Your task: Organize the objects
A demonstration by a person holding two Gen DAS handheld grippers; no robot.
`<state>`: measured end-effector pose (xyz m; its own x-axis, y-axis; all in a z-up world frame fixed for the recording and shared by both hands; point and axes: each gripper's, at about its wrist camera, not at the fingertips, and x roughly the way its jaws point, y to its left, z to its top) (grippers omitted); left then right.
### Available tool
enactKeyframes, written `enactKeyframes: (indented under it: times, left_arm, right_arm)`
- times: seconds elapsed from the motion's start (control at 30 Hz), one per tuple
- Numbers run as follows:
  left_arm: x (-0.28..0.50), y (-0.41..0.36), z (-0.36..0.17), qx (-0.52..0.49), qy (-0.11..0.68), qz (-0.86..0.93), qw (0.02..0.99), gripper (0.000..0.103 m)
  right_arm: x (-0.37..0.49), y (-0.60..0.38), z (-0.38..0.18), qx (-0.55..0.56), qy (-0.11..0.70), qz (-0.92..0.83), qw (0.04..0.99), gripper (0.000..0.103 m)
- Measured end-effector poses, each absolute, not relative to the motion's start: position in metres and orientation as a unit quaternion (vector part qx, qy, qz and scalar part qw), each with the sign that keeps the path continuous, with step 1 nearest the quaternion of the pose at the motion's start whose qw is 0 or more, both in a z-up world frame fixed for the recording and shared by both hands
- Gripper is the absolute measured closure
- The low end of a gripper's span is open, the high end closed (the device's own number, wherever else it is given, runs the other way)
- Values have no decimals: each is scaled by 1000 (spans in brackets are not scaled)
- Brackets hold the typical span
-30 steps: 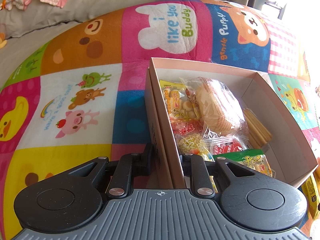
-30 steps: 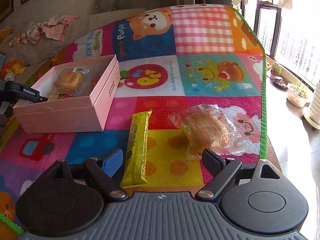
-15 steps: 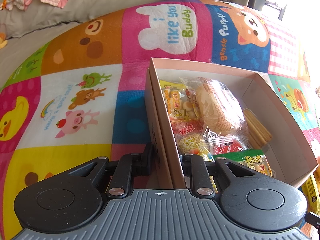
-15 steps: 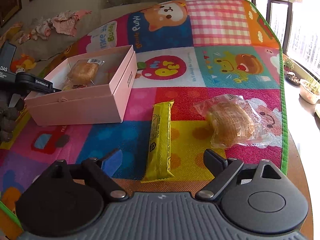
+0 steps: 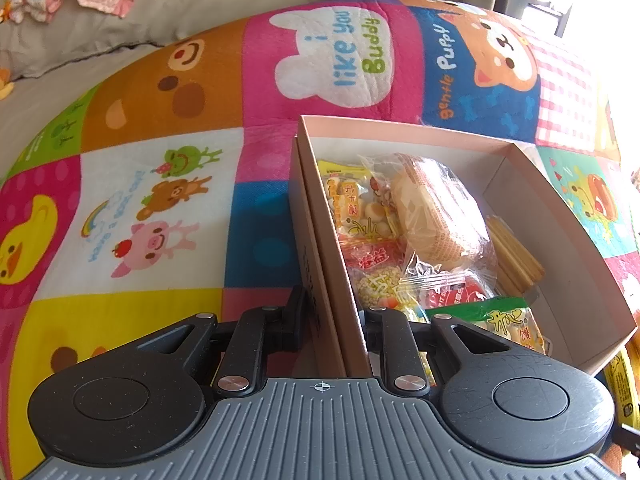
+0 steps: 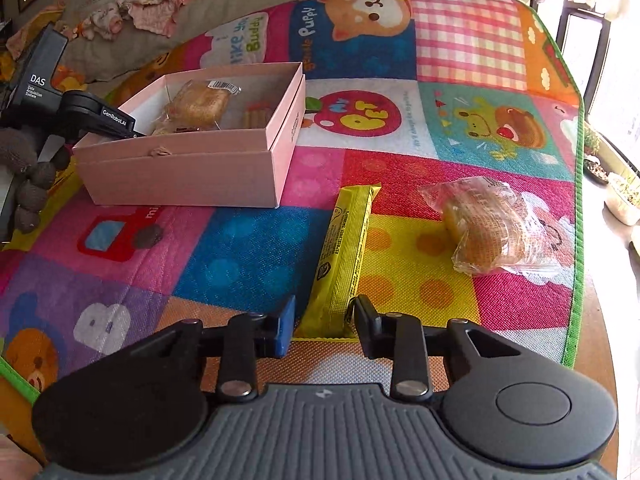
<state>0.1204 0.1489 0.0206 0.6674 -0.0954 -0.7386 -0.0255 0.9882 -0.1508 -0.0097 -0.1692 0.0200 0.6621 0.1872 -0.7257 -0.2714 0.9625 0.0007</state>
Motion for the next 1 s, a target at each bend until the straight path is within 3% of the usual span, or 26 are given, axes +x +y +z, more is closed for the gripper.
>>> enactKeyframes:
  times: [0.23, 0.33, 0.4, 0.6, 0.73, 1.0]
  left_arm:
    - [121, 149, 21, -76, 410, -19, 909, 81]
    - [123, 149, 21, -78, 414, -16, 907, 81]
    - [124, 148, 21, -75, 414, -14, 907, 81]
    - [124, 145, 21, -72, 415, -9, 907, 81]
    - [123, 146, 21, -73, 414, -10, 907, 81]
    - [121, 148, 20, -78, 410, -12, 909, 81]
  right_arm:
    - [35, -169, 16, -24, 386, 95, 917, 63]
    - [41, -160, 16, -41, 388, 110, 914, 67]
    - [35, -157, 17, -55, 388, 126, 911, 77]
    - [7, -163, 31, -51, 420, 185, 887, 79]
    - [-12, -165, 64, -43, 396, 217, 891, 79]
    - [15, -153, 175, -13, 272, 251, 929, 79]
